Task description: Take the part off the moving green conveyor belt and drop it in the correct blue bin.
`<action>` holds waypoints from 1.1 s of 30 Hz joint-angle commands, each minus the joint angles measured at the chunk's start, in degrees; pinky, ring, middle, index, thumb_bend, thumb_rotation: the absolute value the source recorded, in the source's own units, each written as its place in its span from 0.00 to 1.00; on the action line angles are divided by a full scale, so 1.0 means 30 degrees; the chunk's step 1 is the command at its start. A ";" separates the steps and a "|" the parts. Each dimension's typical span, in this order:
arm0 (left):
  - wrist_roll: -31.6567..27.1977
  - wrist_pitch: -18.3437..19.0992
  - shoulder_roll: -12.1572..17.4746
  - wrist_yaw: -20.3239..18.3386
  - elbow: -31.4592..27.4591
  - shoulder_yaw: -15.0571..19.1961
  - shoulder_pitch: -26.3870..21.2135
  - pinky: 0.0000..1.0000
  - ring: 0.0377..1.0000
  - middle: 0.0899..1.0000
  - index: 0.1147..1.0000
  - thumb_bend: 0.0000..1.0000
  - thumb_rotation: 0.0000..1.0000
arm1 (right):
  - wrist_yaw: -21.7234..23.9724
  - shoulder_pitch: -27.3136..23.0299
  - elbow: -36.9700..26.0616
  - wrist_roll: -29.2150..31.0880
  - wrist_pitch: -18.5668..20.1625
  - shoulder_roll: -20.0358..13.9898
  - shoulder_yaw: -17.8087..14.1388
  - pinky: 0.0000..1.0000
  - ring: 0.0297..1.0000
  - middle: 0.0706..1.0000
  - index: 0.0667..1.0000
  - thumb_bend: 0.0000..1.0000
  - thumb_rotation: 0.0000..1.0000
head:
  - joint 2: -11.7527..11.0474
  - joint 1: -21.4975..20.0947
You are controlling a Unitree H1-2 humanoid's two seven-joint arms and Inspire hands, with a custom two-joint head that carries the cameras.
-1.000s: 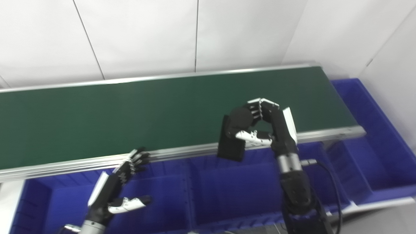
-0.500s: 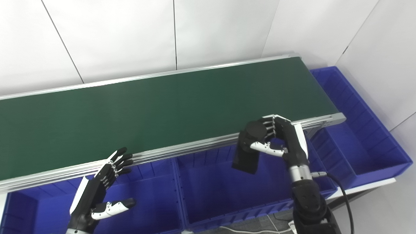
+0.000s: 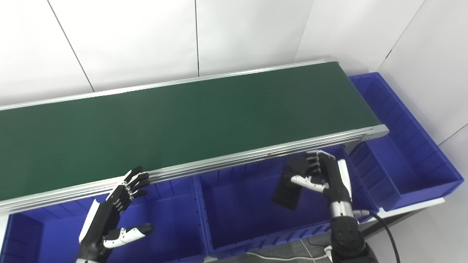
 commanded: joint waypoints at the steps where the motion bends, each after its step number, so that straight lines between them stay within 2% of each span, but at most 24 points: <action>1: -0.0097 -0.0623 -0.0003 -0.0210 -0.0690 0.0141 -0.0168 0.77 0.83 0.85 0.89 0.86 0.44 | -0.0696 -0.0397 0.0130 0.0114 -0.1053 -0.0198 -0.0266 0.31 0.38 0.45 0.49 0.52 0.00 | 0.0026 0.0040; 7: -0.0211 -0.0623 -0.0037 -0.0366 -0.0663 0.0158 -0.0150 0.77 0.83 0.86 0.89 0.86 0.43 | -0.1384 -0.0745 0.1348 -0.0074 -0.0587 -0.0179 -0.0302 0.30 0.37 0.43 0.51 0.51 0.00 | 0.0030 0.0180; 14: 0.0062 -0.0634 -0.0124 -0.0315 -0.0744 0.0178 -0.0094 0.78 0.83 0.85 0.89 0.86 0.44 | -0.2500 -0.1877 0.3062 -0.0345 0.0016 -0.0412 -0.0561 0.38 0.42 0.46 0.46 0.52 0.00 | 0.0035 0.0526; 17: 0.0087 -0.0630 -0.0119 -0.0288 -0.0805 0.0186 -0.0033 0.78 0.83 0.85 0.89 0.85 0.44 | -0.2899 -0.2218 0.3552 -0.0361 0.0036 -0.0532 -0.0665 0.47 0.47 0.47 0.42 0.52 0.00 | 0.0052 0.0545; 24: 0.0028 -0.0622 -0.0137 -0.0304 -0.0943 0.0183 0.0070 0.78 0.83 0.85 0.89 0.85 0.44 | -0.3685 -0.2515 0.3971 -0.0188 -0.0079 -0.0448 -0.0854 0.43 0.46 0.47 0.42 0.52 0.00 | 0.0074 0.0605; 28: -0.0069 -0.0622 -0.0150 -0.0376 -0.0855 0.0172 0.0064 0.78 0.83 0.86 0.89 0.86 0.44 | -0.3512 -0.2436 0.3851 0.0029 -0.0269 -0.0484 -0.0734 0.39 0.43 0.45 0.46 0.52 0.00 | 0.0091 0.0761; 30: -0.0067 -0.0622 -0.0146 -0.0385 -0.0845 0.0169 0.0066 0.78 0.83 0.86 0.89 0.86 0.44 | -0.3155 -0.2274 0.3557 -0.0034 -0.0121 -0.0608 -0.0494 0.47 0.54 0.46 0.46 0.53 0.00 | 0.0077 0.0779; 31: -0.0049 -0.0622 -0.0143 -0.0373 -0.0857 0.0167 0.0068 0.78 0.83 0.86 0.89 0.85 0.43 | -0.3018 -0.2214 0.3444 -0.0121 -0.0012 -0.0680 -0.0367 0.55 0.61 0.58 0.58 0.77 0.11 | 0.0077 0.0779; 33: -0.0031 -0.0622 -0.0138 -0.0359 -0.0815 0.0180 0.0046 0.78 0.83 0.86 0.89 0.85 0.43 | -0.2785 -0.2163 0.3232 -0.0345 0.0446 -0.0829 -0.0123 0.61 0.68 0.67 0.66 0.90 0.18 | 0.0076 0.0797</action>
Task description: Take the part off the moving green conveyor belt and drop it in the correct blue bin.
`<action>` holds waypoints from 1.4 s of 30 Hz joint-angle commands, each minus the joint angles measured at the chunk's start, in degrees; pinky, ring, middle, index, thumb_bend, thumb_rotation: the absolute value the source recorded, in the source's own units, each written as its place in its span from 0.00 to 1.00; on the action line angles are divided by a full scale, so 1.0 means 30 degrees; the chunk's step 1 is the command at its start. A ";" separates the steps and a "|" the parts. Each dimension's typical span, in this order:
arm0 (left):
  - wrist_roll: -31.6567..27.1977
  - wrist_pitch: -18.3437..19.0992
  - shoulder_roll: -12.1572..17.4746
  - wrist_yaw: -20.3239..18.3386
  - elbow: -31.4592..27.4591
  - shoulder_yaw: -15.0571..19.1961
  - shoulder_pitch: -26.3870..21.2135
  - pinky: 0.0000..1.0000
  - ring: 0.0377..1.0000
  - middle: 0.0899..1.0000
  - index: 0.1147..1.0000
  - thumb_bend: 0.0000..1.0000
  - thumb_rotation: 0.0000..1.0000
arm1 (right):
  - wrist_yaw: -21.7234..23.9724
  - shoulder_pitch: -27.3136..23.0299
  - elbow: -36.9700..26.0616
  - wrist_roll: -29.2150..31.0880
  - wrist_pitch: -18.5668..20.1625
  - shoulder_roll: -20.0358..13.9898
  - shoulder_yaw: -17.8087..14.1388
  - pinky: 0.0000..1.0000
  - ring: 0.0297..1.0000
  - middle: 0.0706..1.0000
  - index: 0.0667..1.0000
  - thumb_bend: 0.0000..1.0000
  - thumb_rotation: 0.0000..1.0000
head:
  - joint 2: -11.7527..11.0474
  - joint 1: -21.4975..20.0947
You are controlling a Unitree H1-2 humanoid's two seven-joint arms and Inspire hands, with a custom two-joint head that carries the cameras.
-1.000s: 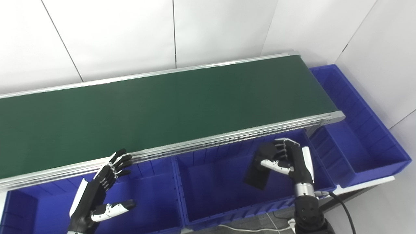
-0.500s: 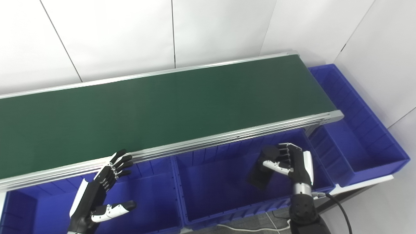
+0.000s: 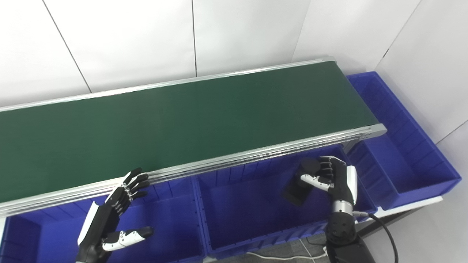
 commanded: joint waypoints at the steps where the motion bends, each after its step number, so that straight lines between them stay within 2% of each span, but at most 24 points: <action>1: -0.0057 -0.0623 -0.0048 -0.0112 -0.0356 0.0121 -0.0170 0.78 0.83 0.85 0.89 0.86 0.43 | 0.0250 -0.0182 -0.0793 -0.0220 0.0507 -0.0502 0.0128 0.63 0.70 0.70 0.69 0.94 0.21 | 0.0024 0.0018; 7: -0.0073 -0.0620 -0.0067 -0.0120 -0.0416 0.0078 -0.0134 0.78 0.83 0.86 0.89 0.85 0.42 | 0.0688 -0.0206 -0.0985 -0.0144 0.1041 -0.0698 0.0269 0.65 0.74 0.75 0.72 1.00 0.28 | 0.0011 0.0130; 18: 0.0036 -0.0618 -0.0168 -0.0026 -0.0433 0.0052 -0.0100 0.78 0.82 0.86 0.89 0.85 0.43 | 0.0773 -0.0039 -0.1408 0.0371 0.1271 -0.0670 0.0038 0.72 0.77 0.76 0.72 0.97 0.23 | -0.0066 0.0374; 21: -0.0037 -0.0613 -0.0203 -0.0043 -0.0508 0.0035 -0.0035 0.78 0.82 0.86 0.89 0.85 0.42 | 0.0985 0.0144 -0.1852 0.0720 0.1017 -0.0643 0.0009 0.72 0.78 0.76 0.72 0.97 0.25 | -0.0070 0.0628; 26: 0.0073 -0.0627 -0.0317 0.0045 -0.0536 -0.0009 0.0032 0.78 0.83 0.86 0.89 0.86 0.42 | 0.2162 0.1024 -0.4943 0.1272 0.0873 -0.0499 0.0372 0.62 0.75 0.76 0.71 0.97 0.26 | -0.0070 0.1236; 27: 0.0181 -0.0628 -0.0352 0.0099 -0.0533 -0.0030 0.0049 0.78 0.83 0.86 0.89 0.86 0.42 | 0.2737 0.1314 -0.6148 0.1352 0.0799 -0.0645 0.0626 0.62 0.75 0.76 0.71 0.97 0.26 | -0.0067 0.1831; 28: 0.0258 -0.0627 -0.0379 0.0135 -0.0534 -0.0043 0.0062 0.78 0.83 0.86 0.89 0.86 0.42 | 0.3153 0.1512 -0.6967 0.1399 0.0760 -0.0749 0.0790 0.62 0.72 0.74 0.72 0.94 0.25 | -0.0067 0.1831; 31: 0.0422 -0.0624 -0.0541 0.0219 -0.0468 -0.0089 0.0031 0.77 0.82 0.85 0.88 0.87 0.42 | 0.4471 0.2153 -1.0484 0.1484 0.1273 -0.1037 0.1321 0.60 0.70 0.74 0.74 0.93 0.28 | 0.0056 0.3143; 32: 0.0467 -0.0625 -0.0602 0.0243 -0.0408 -0.0086 0.0000 0.77 0.82 0.85 0.88 0.87 0.42 | 0.4729 0.2277 -1.1317 0.1430 0.1398 -0.1081 0.1400 0.59 0.69 0.74 0.74 0.94 0.29 | 0.0056 0.3143; 35: 0.0512 -0.0615 -0.0691 0.0239 -0.0260 -0.0087 -0.0092 0.78 0.82 0.85 0.87 0.87 0.41 | 0.5142 0.2432 -1.2505 0.1547 0.1487 -0.0969 0.1412 0.58 0.69 0.74 0.74 0.96 0.33 | 0.0091 0.4081; 38: 0.0682 -0.0621 -0.0771 0.0332 -0.0062 -0.0106 -0.0192 0.78 0.82 0.85 0.88 0.86 0.41 | 0.5423 0.2591 -1.3494 0.1673 0.1595 -0.0754 0.1473 0.56 0.67 0.73 0.73 0.95 0.32 | 0.0089 0.4478; 42: 0.0993 -0.0627 -0.0833 0.0559 0.0224 -0.0162 -0.0365 0.78 0.82 0.85 0.88 0.86 0.40 | 0.5659 0.2733 -1.3744 0.1692 0.1179 -0.0580 0.1521 0.55 0.66 0.73 0.72 0.96 0.33 | -0.0001 0.5114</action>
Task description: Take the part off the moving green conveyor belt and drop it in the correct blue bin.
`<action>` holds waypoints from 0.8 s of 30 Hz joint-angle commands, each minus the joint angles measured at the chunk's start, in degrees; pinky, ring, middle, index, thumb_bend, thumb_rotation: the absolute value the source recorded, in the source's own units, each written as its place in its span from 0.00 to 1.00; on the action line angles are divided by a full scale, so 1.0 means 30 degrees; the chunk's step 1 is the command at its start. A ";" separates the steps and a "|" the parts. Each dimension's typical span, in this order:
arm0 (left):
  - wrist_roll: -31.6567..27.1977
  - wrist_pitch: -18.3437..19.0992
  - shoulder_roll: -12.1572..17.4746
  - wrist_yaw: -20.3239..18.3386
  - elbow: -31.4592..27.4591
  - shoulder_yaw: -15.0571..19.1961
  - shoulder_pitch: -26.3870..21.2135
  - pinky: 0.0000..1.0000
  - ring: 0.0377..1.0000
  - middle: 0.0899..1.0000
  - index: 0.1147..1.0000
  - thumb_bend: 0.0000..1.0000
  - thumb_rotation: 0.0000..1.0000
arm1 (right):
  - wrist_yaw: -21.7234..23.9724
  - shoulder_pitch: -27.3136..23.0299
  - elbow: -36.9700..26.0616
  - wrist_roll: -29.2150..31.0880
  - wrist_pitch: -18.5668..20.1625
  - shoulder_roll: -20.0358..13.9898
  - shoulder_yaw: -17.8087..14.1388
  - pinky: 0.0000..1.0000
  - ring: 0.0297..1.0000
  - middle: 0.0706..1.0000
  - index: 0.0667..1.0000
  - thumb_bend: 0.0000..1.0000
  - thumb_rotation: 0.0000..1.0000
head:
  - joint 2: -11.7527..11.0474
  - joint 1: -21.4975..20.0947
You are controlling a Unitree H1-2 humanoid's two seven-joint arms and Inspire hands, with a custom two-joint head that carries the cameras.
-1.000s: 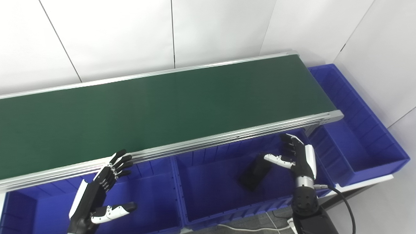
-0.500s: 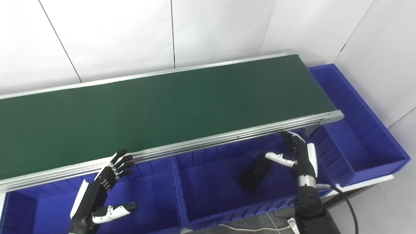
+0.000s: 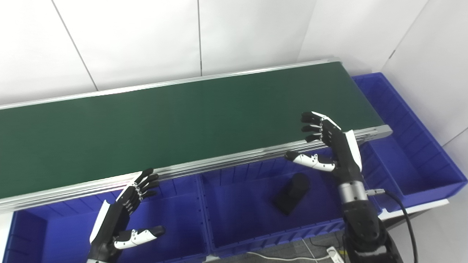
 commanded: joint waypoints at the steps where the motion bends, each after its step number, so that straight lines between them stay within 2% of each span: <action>1: 0.0158 -0.0628 -0.0124 0.0302 -0.0324 -0.0030 -0.0450 0.78 0.82 0.84 0.88 0.86 0.39 | 0.0086 -0.0100 -0.0506 -0.0027 -0.0602 -0.0078 -0.0091 0.55 0.65 0.72 0.72 0.96 0.34 | -0.0030 0.0251; 5: 0.0377 -0.0629 -0.0232 0.0496 -0.0032 -0.0116 -0.0576 0.78 0.81 0.84 0.87 0.86 0.40 | 0.0484 0.0176 -0.0595 0.0632 -0.1316 -0.0049 -0.0047 0.55 0.66 0.72 0.72 0.95 0.34 | -0.0062 0.1076; 10: 0.0780 -0.0611 -0.0607 0.1067 0.0131 -0.0282 -0.0630 0.77 0.81 0.84 0.85 0.88 0.40 | 0.1854 0.0618 -0.0883 0.2138 -0.1901 -0.0319 0.0452 0.59 0.69 0.75 0.74 0.94 0.35 | -0.0046 0.2960; 15: 0.1591 -0.0626 -0.0953 0.1747 0.0221 -0.0565 -0.0715 0.76 0.81 0.85 0.85 0.89 0.41 | 0.3628 0.0532 0.0351 0.3493 -0.3192 -0.0290 0.1818 0.63 0.74 0.79 0.76 0.93 0.33 | -0.0108 0.4567; 17: 0.1837 -0.0628 -0.0992 0.1967 0.0288 -0.0650 -0.0719 0.76 0.81 0.85 0.86 0.89 0.41 | 0.3947 0.0437 0.0906 0.3455 -0.3620 -0.0077 0.2369 0.62 0.73 0.79 0.76 0.94 0.34 | -0.0188 0.5029; 24: 0.2275 -0.0604 -0.0966 0.2408 -0.0063 -0.0821 -0.0468 0.76 0.81 0.85 0.86 0.90 0.44 | 0.4684 -0.0090 0.3228 0.2849 -0.5005 0.1262 0.4369 0.60 0.72 0.80 0.75 0.98 0.35 | -0.0417 0.4996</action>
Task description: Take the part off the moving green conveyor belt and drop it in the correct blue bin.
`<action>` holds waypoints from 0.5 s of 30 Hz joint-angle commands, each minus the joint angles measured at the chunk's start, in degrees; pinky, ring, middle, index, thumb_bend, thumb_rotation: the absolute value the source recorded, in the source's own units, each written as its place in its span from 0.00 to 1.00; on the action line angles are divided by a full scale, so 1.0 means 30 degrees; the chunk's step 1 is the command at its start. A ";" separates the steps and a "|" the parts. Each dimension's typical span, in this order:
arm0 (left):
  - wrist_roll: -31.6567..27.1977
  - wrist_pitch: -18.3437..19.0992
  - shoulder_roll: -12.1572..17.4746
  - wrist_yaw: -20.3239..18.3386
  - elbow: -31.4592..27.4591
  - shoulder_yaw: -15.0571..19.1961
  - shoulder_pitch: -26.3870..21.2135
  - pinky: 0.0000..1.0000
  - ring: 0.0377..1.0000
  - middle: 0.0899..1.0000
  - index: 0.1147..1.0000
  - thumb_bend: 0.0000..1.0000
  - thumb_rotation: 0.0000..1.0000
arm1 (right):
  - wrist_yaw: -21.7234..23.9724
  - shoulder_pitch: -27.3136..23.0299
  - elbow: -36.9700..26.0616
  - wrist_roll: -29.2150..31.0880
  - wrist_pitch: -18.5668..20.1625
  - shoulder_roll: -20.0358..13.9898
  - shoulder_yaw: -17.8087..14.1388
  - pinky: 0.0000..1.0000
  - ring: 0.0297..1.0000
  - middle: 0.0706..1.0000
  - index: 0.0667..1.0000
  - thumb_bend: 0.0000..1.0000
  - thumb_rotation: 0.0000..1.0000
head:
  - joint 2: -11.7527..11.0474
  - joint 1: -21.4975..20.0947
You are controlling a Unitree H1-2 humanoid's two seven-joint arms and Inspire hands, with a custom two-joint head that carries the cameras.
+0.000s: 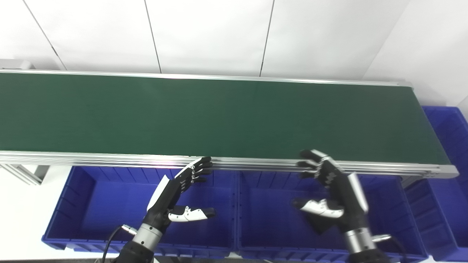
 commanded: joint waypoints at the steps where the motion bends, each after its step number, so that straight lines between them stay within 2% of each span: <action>1: 0.0091 -0.0601 0.0100 0.0346 -0.0639 -0.0010 -0.0106 0.76 0.81 0.85 0.86 0.90 0.44 | 0.0165 -0.0501 0.0242 -0.0262 -0.1519 0.0463 0.0438 0.60 0.71 0.80 0.75 0.97 0.35 | 0.0007 -0.0037; 6: 0.0008 -0.0617 0.0119 0.0349 -0.0652 -0.0076 -0.0088 0.76 0.81 0.85 0.86 0.90 0.44 | 0.0199 -0.0739 0.1804 -0.0875 -0.2320 0.0824 0.1124 0.61 0.71 0.80 0.74 0.97 0.35 | -0.0016 -0.0048; 15: 0.0226 -0.0541 0.0244 0.0216 -0.0672 -0.0223 -0.0055 0.76 0.82 0.86 0.87 0.90 0.44 | -0.0221 -0.0869 0.4000 -0.2415 -0.3533 0.1017 0.1651 0.59 0.71 0.81 0.73 0.95 0.30 | 0.0074 -0.0377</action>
